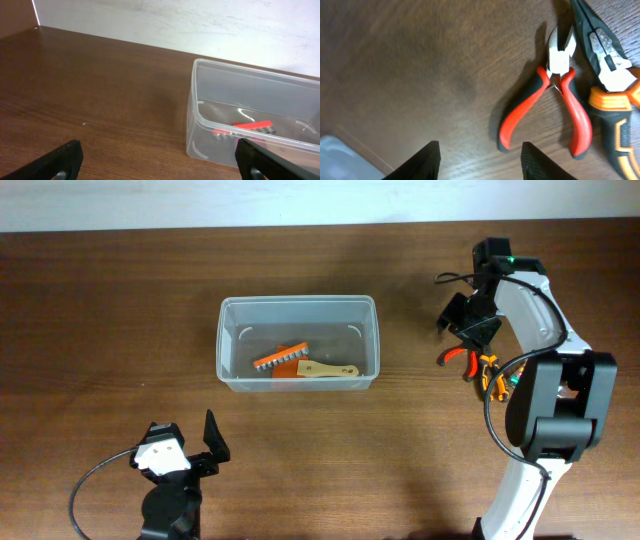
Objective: Pack container
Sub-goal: 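Lower the right gripper onto the red-handled cutters and grasp them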
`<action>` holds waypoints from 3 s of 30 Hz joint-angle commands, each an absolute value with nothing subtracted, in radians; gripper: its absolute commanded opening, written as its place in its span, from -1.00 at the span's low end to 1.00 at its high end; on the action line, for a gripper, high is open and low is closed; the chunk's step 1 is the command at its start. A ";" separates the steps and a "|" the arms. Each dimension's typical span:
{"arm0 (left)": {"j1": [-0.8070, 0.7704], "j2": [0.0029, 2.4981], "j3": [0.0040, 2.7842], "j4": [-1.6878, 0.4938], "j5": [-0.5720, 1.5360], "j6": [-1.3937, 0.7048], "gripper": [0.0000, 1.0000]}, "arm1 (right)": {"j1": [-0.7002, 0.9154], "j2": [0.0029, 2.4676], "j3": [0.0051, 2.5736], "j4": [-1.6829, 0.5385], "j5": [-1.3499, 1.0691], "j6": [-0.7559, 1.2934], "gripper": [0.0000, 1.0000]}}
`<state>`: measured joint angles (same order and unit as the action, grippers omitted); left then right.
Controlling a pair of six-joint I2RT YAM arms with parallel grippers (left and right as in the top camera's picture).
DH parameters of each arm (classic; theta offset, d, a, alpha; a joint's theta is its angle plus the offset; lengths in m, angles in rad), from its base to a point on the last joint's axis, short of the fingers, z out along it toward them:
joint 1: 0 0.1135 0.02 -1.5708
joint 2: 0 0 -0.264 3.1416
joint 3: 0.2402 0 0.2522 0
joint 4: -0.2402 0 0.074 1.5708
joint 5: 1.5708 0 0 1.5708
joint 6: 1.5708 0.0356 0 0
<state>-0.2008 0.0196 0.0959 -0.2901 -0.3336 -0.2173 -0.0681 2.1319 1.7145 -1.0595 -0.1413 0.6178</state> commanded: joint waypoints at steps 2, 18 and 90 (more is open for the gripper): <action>-0.205 0.014 0.093 -0.292 -0.337 -0.208 0.99 | -0.065 2.140 1.709 -1.050 -0.143 0.741 0.00; -0.205 0.014 0.093 -0.292 -0.337 -0.208 0.99 | -0.068 2.140 1.555 -1.000 -0.089 0.829 0.01; -0.205 0.014 0.093 -0.292 -0.337 -0.208 0.98 | -0.080 2.140 1.525 -0.929 -0.023 0.951 -0.72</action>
<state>-0.2008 0.0196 0.0959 -0.2897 -0.3336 -0.2173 -0.0757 2.1323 1.5337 -0.9329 -0.0456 0.9424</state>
